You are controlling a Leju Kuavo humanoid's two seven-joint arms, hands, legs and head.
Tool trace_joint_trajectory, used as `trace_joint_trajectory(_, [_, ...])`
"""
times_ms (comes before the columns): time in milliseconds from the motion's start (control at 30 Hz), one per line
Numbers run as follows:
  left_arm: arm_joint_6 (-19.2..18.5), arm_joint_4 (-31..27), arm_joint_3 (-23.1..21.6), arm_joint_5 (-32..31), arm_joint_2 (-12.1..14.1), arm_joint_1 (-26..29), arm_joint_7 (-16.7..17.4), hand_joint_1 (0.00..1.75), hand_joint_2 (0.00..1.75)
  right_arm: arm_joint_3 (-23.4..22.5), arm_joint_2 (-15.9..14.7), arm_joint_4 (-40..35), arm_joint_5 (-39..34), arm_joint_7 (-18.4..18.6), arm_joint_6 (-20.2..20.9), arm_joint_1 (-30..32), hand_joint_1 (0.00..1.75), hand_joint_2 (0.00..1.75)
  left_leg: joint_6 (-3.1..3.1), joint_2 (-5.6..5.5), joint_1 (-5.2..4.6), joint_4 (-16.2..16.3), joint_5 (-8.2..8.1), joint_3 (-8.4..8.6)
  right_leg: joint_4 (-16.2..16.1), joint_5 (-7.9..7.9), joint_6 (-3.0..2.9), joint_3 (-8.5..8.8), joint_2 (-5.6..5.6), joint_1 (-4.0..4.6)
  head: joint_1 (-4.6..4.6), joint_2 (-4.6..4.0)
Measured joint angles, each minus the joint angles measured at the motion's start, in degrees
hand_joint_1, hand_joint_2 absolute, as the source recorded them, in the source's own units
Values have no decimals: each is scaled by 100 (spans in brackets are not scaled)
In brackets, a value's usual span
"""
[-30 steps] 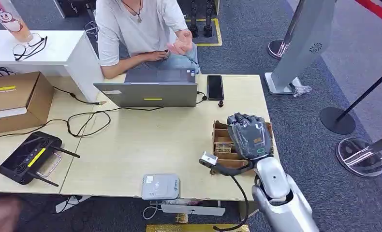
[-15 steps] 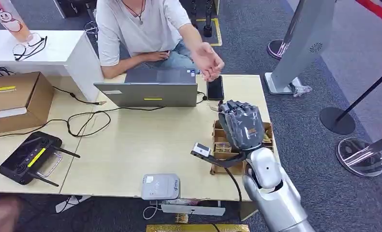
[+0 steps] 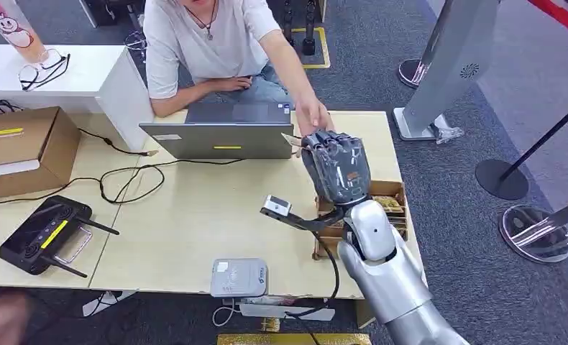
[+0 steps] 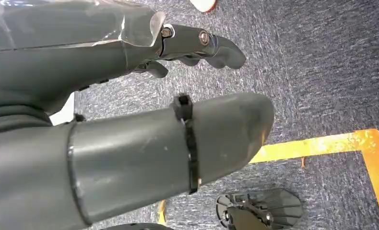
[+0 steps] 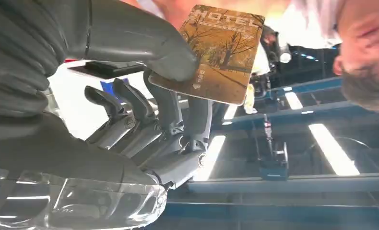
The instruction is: Pass the card to the sensor for recognition and then transmit it.
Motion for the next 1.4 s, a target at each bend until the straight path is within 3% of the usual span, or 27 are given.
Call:
trace_joint_trajectory(500, [13,0,0,0,-9,4,22,0,0,188,321,765,35,88,18,-362,171,175,0,-1,0,0,0,-1,0,0,0,0,-2,0,-2,0])
trace_joint_trajectory(533, [13,0,0,0,-11,4,22,0,0,194,321,797,37,96,20,-372,66,175,0,-1,0,0,0,-1,0,0,0,0,-2,0,0,0])
trace_joint_trajectory(567, [13,0,0,0,-15,4,22,0,0,197,321,826,44,109,30,-382,2,175,0,-1,0,0,0,-1,0,0,0,0,-2,0,0,0])
trace_joint_trajectory(1400, [33,0,46,50,-15,25,-22,0,0,312,367,1032,136,162,-13,-454,0,175,0,-1,0,1,0,-1,0,0,0,0,-1,0,0,0])
